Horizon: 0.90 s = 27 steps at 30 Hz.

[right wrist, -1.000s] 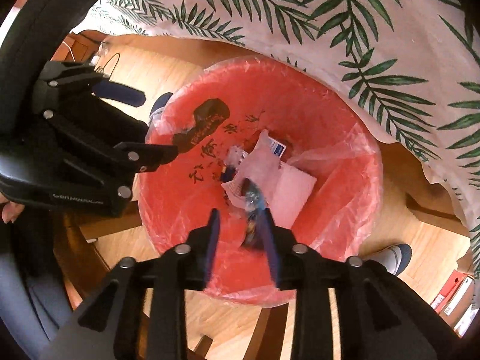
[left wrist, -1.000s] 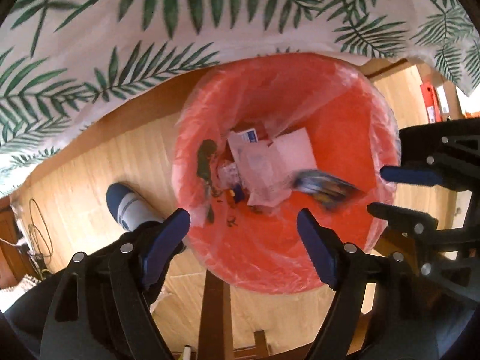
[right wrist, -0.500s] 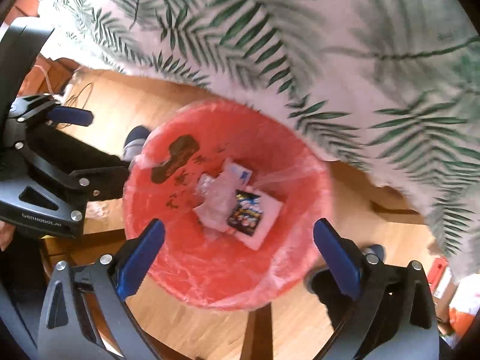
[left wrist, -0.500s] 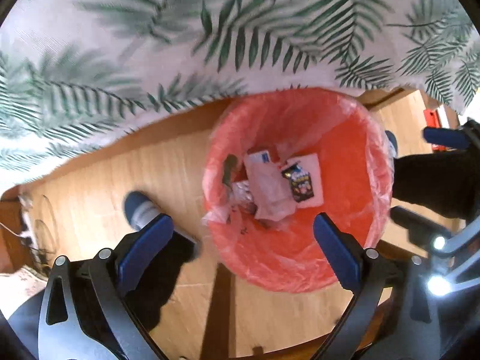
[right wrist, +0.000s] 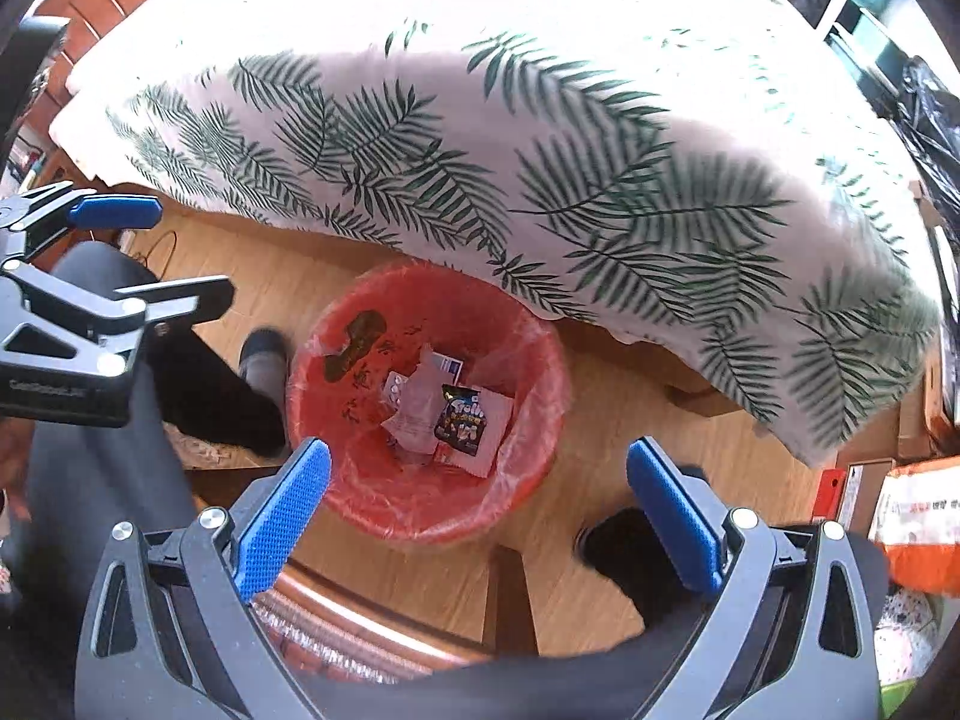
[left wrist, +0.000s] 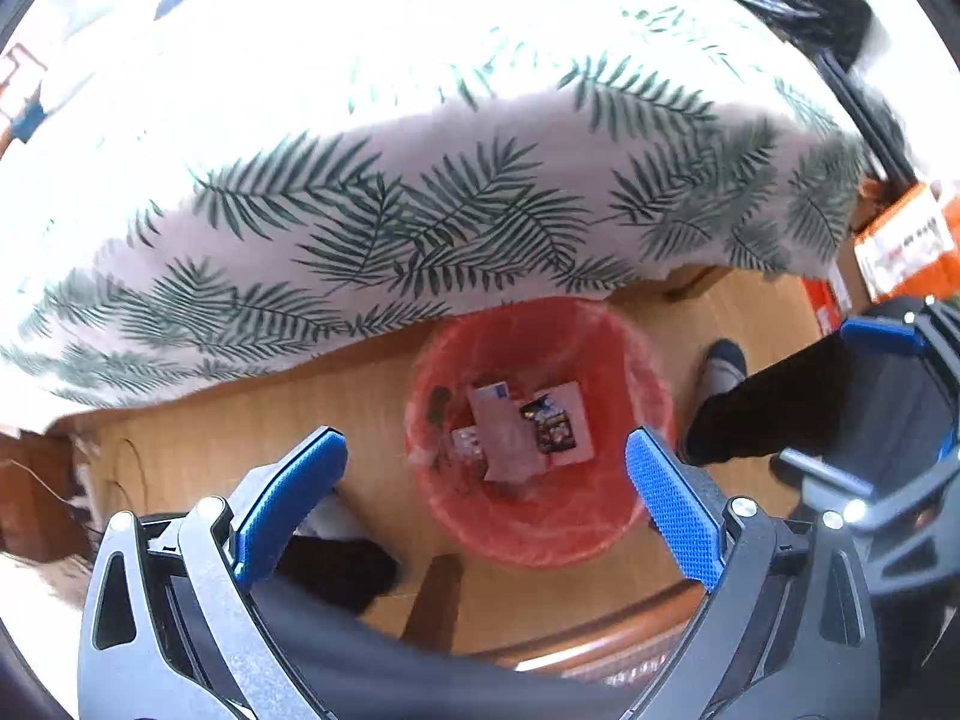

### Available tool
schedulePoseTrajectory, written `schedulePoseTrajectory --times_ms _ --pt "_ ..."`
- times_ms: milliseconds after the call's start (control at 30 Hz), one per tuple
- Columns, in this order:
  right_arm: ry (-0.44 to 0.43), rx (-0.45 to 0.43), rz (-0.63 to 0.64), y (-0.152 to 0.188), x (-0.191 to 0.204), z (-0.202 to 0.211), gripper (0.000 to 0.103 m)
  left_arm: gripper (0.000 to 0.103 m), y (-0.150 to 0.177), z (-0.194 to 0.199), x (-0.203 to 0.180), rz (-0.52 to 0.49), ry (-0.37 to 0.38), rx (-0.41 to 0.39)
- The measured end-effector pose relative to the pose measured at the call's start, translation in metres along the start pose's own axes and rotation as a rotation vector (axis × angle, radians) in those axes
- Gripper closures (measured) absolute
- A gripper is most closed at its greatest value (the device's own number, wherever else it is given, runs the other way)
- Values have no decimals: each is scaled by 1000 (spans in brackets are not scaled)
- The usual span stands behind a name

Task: Collect trash

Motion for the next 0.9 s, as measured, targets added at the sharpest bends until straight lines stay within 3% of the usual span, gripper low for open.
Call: schedulePoseTrajectory --times_ms 100,267,500,900 --pt "-13 -18 -16 6 -2 12 5 6 2 17 -3 -24 -23 -12" --pt "-18 -22 4 4 -2 26 5 6 6 35 -1 16 23 -22" --pt "-33 -5 47 -9 5 33 5 6 12 32 8 84 40 59" --pt "-56 21 130 -8 27 52 5 6 17 41 5 31 10 98"
Point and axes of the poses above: each gripper's, at about its wrist camera, not at the fingertips, and z roughly against the way its jaws point, x to its left, y to its underside, the point moved 8 cm from there along -z, roughly the way its jaws point, and after that the axes turned 8 degrees about -x, right-handed, at the moved point
